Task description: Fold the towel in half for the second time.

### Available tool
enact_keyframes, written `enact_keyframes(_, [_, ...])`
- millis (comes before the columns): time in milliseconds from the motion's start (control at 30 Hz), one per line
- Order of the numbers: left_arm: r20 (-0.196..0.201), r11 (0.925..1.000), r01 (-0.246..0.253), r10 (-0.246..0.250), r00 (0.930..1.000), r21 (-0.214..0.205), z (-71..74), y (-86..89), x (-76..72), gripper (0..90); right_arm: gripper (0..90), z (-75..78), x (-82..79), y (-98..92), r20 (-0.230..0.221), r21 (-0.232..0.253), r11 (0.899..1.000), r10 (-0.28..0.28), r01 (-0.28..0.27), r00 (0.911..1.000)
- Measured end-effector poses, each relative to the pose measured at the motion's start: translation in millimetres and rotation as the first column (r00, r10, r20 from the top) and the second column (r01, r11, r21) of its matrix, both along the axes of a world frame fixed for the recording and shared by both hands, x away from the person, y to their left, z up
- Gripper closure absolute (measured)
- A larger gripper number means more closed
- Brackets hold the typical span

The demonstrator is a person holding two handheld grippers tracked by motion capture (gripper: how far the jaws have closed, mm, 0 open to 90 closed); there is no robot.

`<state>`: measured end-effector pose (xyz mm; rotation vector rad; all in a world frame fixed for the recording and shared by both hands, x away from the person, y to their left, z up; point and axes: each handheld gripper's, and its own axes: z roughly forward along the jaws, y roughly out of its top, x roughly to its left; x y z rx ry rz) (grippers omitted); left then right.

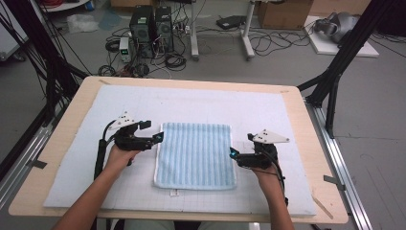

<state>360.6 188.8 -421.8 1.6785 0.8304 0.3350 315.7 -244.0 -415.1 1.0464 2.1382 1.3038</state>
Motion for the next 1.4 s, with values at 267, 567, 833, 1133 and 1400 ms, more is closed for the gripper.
enact_keyframes(267, [-0.055, 0.9995, -0.014, 0.012, 0.9984, -0.028, 0.3, 7.3, 6.8, 17.7, 11.4, -2.2, 2.3, 3.5, -0.021, -0.006, 1.0, 0.01, -0.01, 0.9997])
enact_keyframes(567, [-0.093, 0.9995, -0.031, 0.032, 0.9951, 0.011, 0.8, 0.6, 29.6, 18.9, 11.4, -3.1, 3.2, 4.7, -0.032, 0.003, 1.0, 0.014, -0.014, 0.9994])
enact_keyframes(833, [-0.125, 0.9977, -0.05, 0.056, 0.9906, 0.045, 6.0, -10.3, 51.4, 19.7, 11.4, -3.0, 3.4, 5.8, -0.033, -0.001, 1.0, 0.016, -0.016, 0.9993])
enact_keyframes(1133, [-0.145, 0.992, -0.048, 0.065, 0.9873, 0.117, 1.1, -28.5, 75.5, 28.0, 11.4, -3.2, 4.2, 4.9, -0.044, 0.003, 1.0, 0.012, -0.012, 0.999])
enact_keyframes(1400, [-0.192, 0.9715, -0.026, 0.073, 0.9786, 0.235, -12.7, -32.7, 82.6, 31.3, 11.4, -3.3, 4.0, 3.3, -0.047, 0.005, 1.0, 0.012, -0.011, 0.9988])
